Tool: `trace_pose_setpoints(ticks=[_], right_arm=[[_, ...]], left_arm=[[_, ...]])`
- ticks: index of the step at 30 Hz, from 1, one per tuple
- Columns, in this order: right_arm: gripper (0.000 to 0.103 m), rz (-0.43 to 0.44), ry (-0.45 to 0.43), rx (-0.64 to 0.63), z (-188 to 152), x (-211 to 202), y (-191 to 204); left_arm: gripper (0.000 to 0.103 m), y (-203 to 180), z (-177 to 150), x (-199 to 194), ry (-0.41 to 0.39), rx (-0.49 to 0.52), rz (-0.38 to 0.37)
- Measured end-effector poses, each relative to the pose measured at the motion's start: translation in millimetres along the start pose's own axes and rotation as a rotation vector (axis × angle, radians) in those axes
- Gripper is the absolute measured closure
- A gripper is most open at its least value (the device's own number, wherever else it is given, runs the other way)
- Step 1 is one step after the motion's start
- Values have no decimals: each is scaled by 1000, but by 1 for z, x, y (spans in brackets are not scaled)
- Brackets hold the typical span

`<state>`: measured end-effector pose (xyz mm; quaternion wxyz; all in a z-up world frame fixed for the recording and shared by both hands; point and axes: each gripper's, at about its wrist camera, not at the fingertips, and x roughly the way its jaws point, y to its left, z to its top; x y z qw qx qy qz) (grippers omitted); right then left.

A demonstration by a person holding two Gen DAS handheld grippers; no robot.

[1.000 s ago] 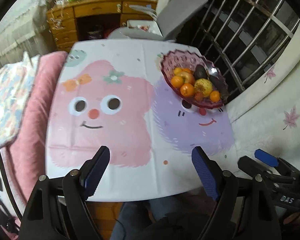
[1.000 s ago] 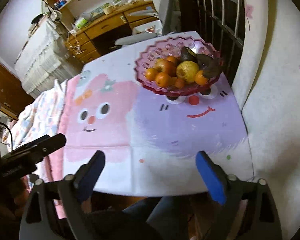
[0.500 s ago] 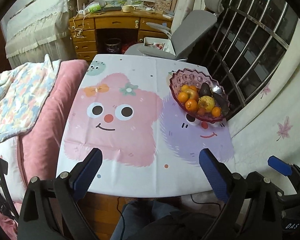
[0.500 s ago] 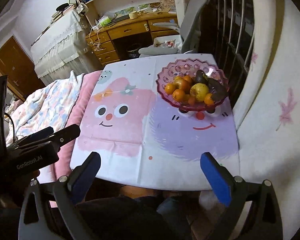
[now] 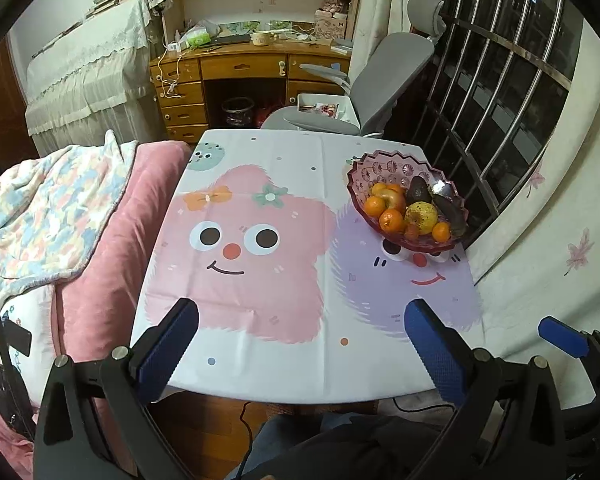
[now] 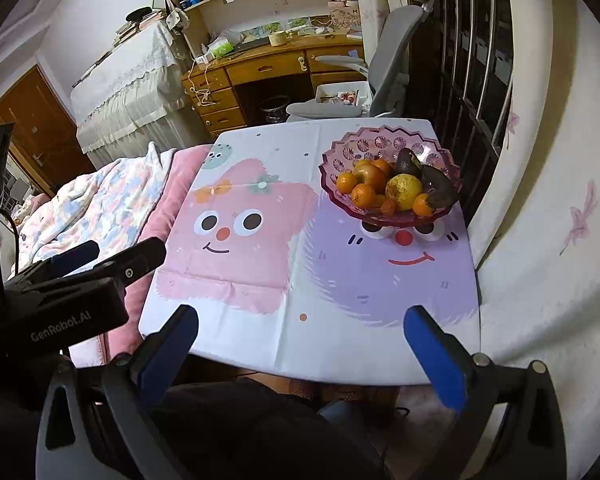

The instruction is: Organize fruits

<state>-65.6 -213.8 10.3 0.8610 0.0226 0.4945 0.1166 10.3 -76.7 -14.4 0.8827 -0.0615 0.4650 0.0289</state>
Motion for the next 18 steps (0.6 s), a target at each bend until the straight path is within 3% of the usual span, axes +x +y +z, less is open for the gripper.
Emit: trace_pose_setpoints(ticks=[18], right_arm=[[0, -17, 1, 18, -5, 4, 0]], left_arm=[[1, -4, -2, 5, 10, 32, 7]])
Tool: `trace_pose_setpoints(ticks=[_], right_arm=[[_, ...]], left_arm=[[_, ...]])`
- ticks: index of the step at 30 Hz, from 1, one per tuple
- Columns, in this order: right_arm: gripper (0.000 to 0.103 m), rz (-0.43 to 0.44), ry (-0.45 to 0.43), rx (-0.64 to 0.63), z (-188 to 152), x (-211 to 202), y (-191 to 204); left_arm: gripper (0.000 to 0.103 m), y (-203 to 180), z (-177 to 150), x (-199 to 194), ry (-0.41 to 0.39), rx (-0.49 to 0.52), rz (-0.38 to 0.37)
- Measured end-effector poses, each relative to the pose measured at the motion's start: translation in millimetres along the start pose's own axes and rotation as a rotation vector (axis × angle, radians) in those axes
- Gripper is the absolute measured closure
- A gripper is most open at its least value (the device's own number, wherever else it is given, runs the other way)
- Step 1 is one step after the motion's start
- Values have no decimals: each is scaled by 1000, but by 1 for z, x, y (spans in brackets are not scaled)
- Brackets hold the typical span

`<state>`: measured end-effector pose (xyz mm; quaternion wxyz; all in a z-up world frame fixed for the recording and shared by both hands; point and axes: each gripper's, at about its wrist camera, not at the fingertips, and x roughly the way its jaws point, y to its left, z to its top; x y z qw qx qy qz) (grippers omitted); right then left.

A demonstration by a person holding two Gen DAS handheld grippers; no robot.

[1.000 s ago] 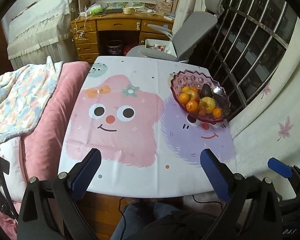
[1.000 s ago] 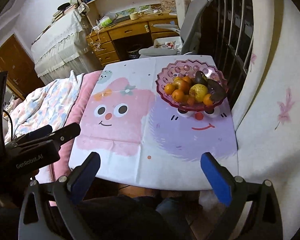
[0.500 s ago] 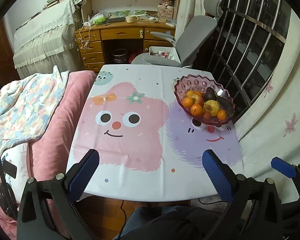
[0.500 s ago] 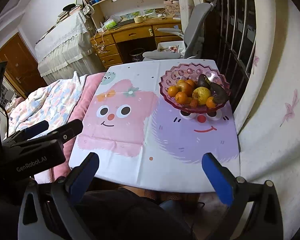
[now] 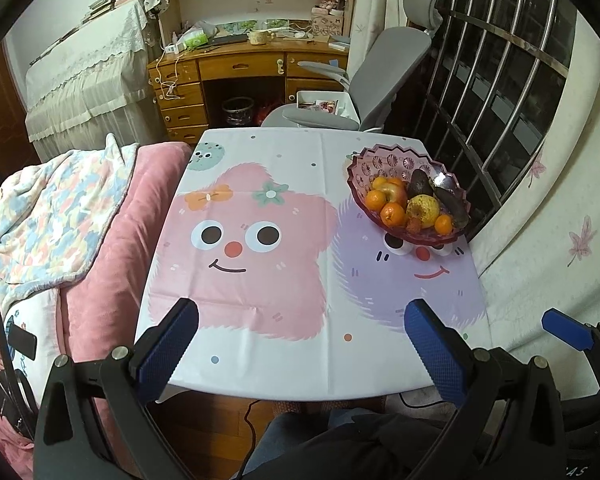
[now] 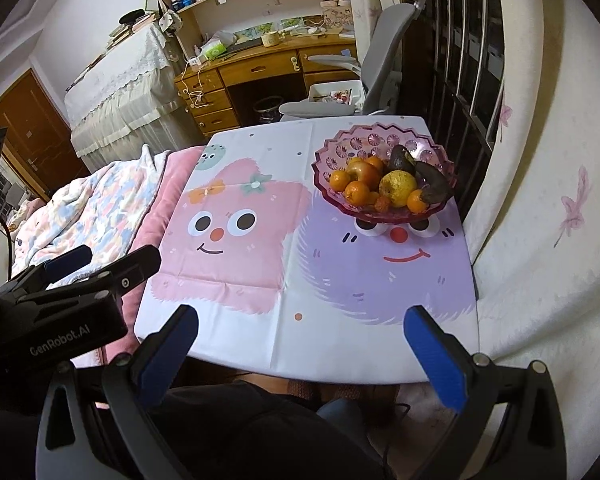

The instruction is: Organize fruits

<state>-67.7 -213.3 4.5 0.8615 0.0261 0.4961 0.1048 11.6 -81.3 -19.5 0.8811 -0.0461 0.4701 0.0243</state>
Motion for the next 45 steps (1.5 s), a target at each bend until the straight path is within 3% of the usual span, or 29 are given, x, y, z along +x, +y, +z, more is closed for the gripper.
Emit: trace_pose_setpoints(ticks=[45], right_arm=[[0, 7, -2, -7, 4, 3, 2]], left_arm=[[1, 2, -1, 0, -18, 3, 12]])
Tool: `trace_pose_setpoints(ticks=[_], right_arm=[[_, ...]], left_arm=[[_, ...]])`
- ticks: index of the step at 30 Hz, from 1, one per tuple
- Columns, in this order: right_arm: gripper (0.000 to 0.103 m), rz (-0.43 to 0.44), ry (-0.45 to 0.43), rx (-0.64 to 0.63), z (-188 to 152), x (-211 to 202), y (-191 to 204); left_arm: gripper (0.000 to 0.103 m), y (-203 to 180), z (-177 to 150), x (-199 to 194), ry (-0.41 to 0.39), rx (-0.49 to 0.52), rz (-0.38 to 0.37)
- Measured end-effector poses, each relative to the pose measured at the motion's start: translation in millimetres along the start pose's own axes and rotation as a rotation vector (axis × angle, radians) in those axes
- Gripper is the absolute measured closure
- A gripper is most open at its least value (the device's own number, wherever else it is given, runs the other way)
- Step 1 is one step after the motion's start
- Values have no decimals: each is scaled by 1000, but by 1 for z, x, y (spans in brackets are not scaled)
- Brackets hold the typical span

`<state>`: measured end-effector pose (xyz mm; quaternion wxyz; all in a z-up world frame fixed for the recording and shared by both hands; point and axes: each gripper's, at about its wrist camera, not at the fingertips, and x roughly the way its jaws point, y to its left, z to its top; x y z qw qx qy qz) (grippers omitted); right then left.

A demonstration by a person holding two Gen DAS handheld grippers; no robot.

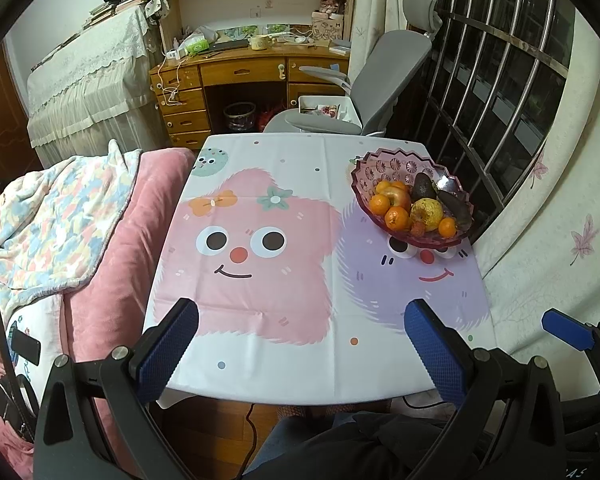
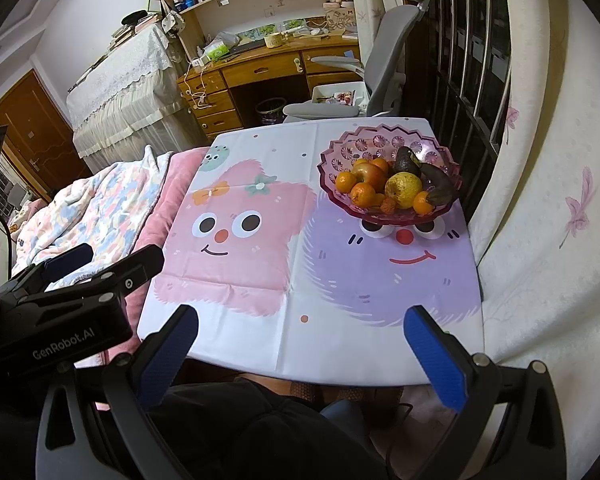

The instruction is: Organize fruits

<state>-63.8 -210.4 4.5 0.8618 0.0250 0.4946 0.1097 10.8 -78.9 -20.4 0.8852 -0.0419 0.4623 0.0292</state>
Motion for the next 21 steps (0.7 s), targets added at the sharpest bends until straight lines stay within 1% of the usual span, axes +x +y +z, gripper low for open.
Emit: trace_pose_setpoints(ticks=[12, 21], right_arm=[[0, -1, 0, 0, 1, 0, -1], [0, 0, 0, 0, 1, 1, -3]], left_arm=[[1, -1, -1, 0, 0, -1, 1], [1, 2, 7, 2, 1, 10, -9]])
